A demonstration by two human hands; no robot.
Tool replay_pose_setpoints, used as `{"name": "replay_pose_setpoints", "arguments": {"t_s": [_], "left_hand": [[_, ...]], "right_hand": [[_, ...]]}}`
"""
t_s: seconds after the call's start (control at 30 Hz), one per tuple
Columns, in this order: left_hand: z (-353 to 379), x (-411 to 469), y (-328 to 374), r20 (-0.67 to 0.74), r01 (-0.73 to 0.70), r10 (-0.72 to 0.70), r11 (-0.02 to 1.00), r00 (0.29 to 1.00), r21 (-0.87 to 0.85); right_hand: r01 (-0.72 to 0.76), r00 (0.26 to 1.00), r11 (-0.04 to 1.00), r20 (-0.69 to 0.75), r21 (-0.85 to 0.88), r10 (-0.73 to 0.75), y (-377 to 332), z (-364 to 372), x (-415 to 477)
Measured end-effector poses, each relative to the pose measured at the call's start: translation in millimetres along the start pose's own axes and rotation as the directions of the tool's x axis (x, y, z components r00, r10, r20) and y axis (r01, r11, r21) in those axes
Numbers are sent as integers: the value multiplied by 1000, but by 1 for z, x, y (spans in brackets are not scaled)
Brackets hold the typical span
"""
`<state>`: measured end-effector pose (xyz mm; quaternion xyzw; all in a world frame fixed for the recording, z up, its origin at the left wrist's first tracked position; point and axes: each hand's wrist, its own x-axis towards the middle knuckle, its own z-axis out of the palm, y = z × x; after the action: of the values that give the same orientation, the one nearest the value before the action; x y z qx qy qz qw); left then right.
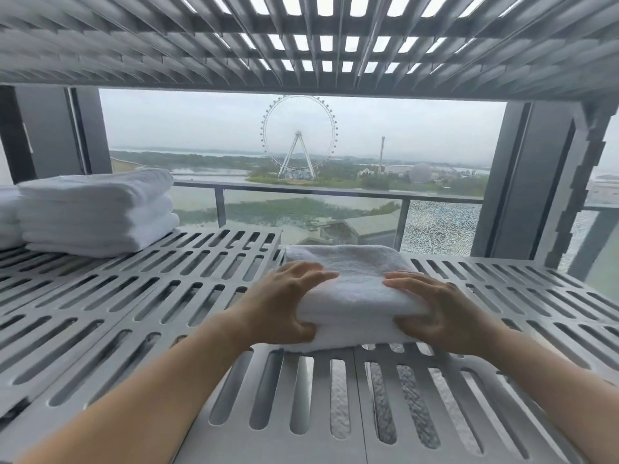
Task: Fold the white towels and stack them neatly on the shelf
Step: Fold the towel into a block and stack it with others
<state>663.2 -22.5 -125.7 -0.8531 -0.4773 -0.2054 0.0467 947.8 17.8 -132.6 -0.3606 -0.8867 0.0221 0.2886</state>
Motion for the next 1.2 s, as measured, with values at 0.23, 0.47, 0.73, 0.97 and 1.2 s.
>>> {"name": "replay_pose_setpoints", "arguments": {"t_s": [0.23, 0.47, 0.73, 0.97, 1.2], "left_hand": [[2, 0, -5, -122, 12, -6, 999, 992, 48], [1, -4, -21, -15, 22, -22, 999, 1000, -36], [4, -3, -35, -14, 201, -204, 971, 979, -128], [9, -6, -40, 104, 327, -312, 925, 944, -194], [7, -5, -41, 131, 328, -308, 926, 942, -188]], "right_hand": [[13, 1000, 991, 9, -134, -12, -8, 0, 1], [-84, 996, 946, -56, -312, 70, -26, 9, 6], [-223, 973, 793, -77, -567, 219, -59, 21, 18], [-94, 994, 890, 4, -446, 107, -88, 57, 64], [-113, 982, 917, -186, -383, 43, -82, 53, 60]]}}
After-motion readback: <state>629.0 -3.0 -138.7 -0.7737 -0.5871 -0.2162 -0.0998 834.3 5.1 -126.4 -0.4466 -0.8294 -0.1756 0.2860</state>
